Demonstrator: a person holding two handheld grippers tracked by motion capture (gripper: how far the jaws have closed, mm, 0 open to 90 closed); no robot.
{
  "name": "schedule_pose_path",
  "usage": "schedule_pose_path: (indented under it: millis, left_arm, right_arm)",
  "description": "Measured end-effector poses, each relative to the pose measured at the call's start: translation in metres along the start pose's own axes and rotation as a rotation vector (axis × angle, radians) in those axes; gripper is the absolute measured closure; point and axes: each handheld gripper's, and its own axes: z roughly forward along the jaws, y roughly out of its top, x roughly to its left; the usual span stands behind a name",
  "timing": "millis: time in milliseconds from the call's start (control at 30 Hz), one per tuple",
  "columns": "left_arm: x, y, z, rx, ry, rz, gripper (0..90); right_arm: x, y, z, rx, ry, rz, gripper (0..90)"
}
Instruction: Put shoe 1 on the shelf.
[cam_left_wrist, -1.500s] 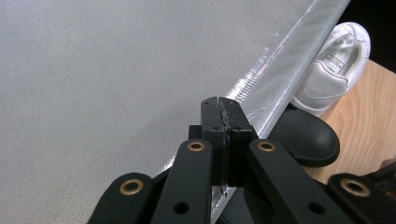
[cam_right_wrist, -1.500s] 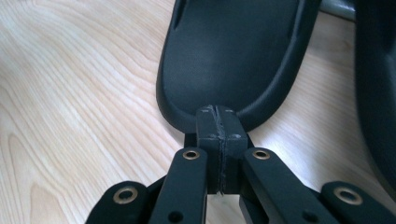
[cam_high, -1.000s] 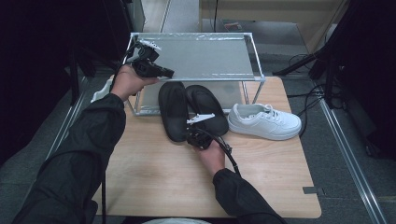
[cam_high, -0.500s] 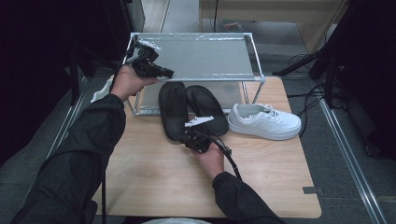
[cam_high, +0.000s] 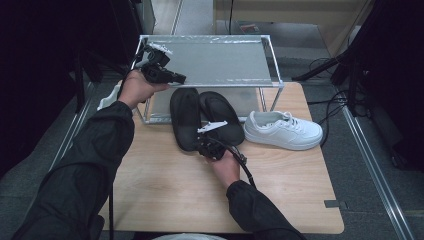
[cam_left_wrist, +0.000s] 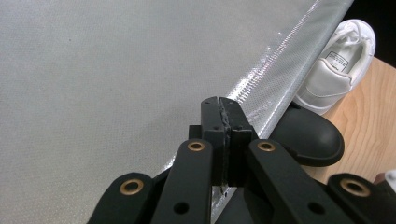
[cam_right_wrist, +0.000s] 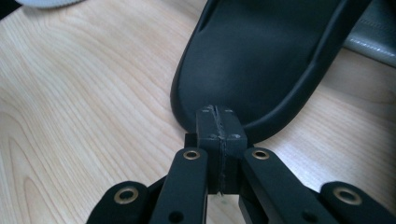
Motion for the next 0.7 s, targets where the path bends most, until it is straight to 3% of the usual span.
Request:
schedule_pose_path:
  millis: [67, 167, 200, 333, 700]
  left_arm:
    - [0.001, 0.000, -0.001, 0.002, -0.006, -0.007, 90.0]
    - [0.001, -0.001, 0.000, -0.006, -0.010, -0.014, 90.0]
    - [0.002, -0.001, 0.000, -0.008, -0.013, -0.016, 90.0]
    - [0.003, -0.003, 0.000, -0.016, -0.020, -0.015, 90.0]
    - [0.003, -0.005, 0.000, -0.027, -0.020, -0.020, 90.0]
  right_arm:
    - [0.001, -0.001, -0.002, 0.004, 0.013, -0.001, 90.0]
    - [0.007, -0.007, -0.003, 0.012, 0.014, -0.087, 90.0]
    - [0.008, -0.009, -0.003, 0.027, 0.018, -0.094, 90.0]
    - [0.003, -0.011, 0.004, 0.032, 0.019, -0.068, 90.0]
    - [-0.004, 0.006, 0.019, -0.006, -0.002, -0.015, 90.0]
